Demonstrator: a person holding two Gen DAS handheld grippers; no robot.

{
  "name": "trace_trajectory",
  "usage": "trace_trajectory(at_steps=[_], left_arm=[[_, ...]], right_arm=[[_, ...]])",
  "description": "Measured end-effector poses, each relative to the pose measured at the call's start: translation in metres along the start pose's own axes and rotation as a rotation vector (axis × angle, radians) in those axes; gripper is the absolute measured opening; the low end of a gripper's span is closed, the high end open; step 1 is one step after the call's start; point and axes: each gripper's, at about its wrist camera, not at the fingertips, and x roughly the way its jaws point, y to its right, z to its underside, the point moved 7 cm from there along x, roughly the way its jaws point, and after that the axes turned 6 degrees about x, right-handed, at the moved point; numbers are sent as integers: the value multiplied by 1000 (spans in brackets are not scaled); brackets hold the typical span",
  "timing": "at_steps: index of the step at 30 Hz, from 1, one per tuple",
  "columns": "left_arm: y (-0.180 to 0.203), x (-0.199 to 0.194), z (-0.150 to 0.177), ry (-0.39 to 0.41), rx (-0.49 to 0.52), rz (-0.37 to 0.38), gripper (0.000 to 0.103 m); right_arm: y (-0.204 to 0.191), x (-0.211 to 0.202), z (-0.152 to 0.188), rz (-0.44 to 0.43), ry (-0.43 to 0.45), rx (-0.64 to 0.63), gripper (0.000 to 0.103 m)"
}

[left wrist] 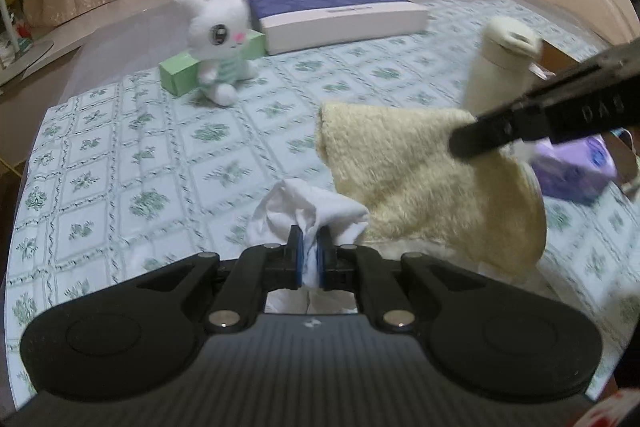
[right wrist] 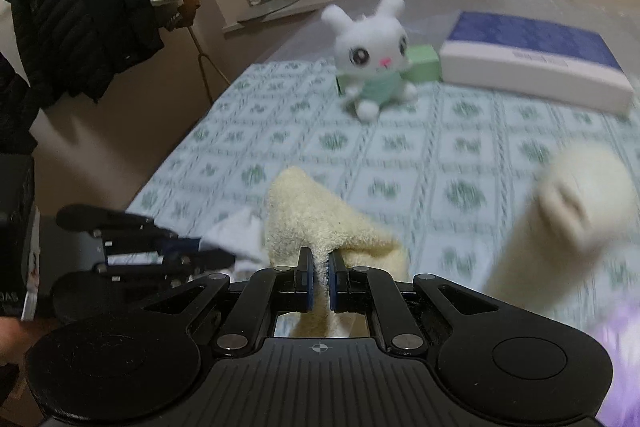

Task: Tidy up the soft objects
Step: 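Carry the yellow towel and white sock over the cardboard box with both tools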

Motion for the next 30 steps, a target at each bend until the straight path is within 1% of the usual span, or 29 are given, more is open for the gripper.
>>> trace_trajectory(at_steps=[6, 10, 14, 17, 20, 24, 30], left_arm=[[50, -14, 10, -10, 15, 9, 6], [77, -21, 11, -10, 30, -2, 6], [104, -27, 8, -8, 42, 17, 6], [128, -29, 3, -9, 74, 40, 6], [156, -33, -4, -5, 115, 69, 6], [201, -39, -13, 3, 161, 131, 6], [273, -42, -32, 20, 196, 247, 6]], right_arm=[[12, -49, 63, 13, 1, 62, 7], [22, -78, 94, 52, 12, 97, 7], [35, -108, 123, 105, 28, 134, 7], [41, -128, 145, 125, 30, 152, 7], [47, -149, 167, 136, 29, 170, 7], [63, -180, 193, 166, 36, 186, 7], [110, -240, 218, 249, 90, 251, 7]])
